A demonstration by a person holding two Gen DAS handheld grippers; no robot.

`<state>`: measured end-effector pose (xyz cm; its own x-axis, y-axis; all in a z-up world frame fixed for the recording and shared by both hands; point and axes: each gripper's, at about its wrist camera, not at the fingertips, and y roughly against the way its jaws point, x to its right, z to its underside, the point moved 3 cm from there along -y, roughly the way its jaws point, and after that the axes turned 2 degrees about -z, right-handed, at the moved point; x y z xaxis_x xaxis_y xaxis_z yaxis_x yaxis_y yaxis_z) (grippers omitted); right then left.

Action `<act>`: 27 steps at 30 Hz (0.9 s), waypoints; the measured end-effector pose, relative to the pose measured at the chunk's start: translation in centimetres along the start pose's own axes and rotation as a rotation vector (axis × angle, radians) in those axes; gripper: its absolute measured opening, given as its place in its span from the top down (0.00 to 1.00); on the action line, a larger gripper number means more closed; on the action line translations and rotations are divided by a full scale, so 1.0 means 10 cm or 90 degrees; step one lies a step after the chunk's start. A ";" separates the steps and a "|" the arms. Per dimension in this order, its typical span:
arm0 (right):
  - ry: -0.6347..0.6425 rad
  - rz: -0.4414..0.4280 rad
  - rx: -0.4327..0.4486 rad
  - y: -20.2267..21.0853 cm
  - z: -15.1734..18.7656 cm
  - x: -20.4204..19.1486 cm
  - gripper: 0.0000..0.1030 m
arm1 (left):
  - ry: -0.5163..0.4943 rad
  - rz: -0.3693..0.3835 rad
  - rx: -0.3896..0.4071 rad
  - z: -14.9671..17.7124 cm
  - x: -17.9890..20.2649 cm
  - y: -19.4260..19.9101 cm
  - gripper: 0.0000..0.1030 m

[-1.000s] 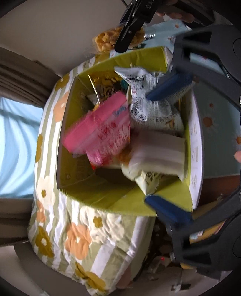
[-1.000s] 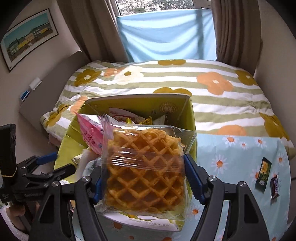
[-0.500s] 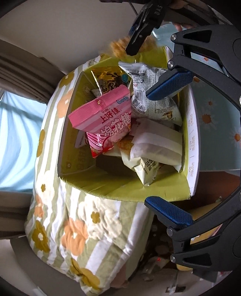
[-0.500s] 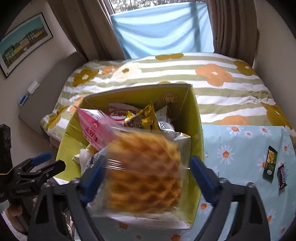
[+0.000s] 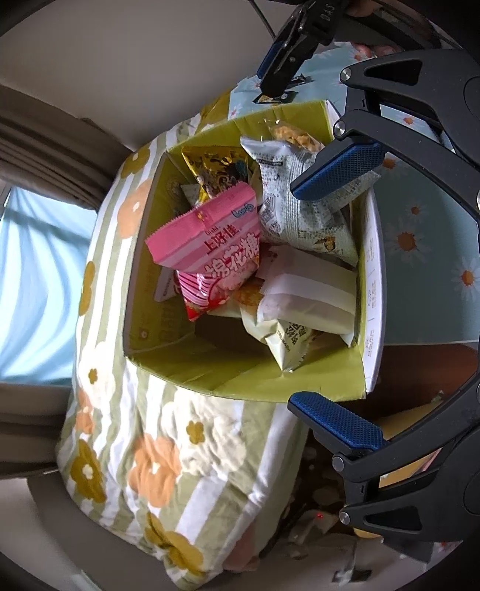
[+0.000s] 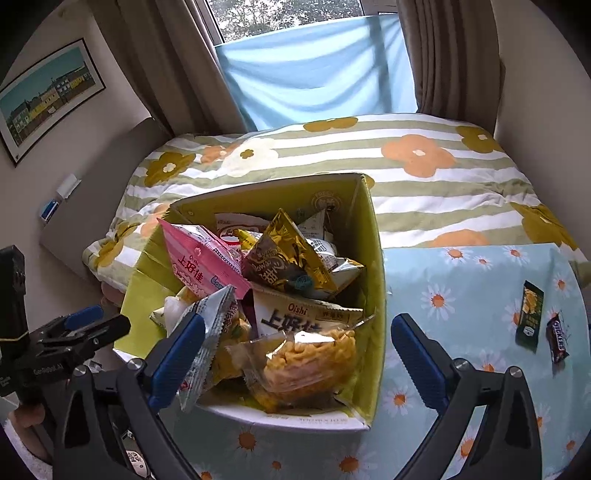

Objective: Organize snacks
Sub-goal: 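Move both tools back toward the green packet and Snickers bar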

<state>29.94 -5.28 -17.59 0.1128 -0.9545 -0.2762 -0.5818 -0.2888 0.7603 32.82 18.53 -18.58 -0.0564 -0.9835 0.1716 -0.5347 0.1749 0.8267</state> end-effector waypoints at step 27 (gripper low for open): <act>-0.013 0.089 0.067 1.12 0.37 1.48 0.02 | -0.102 0.020 0.060 0.19 2.02 0.25 0.01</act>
<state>22.16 -22.33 -15.34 0.0086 -0.9827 -0.1848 -0.6722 -0.1425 0.7266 28.77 -0.98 -14.07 -0.2044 -0.9734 0.1032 -0.6062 0.2087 0.7674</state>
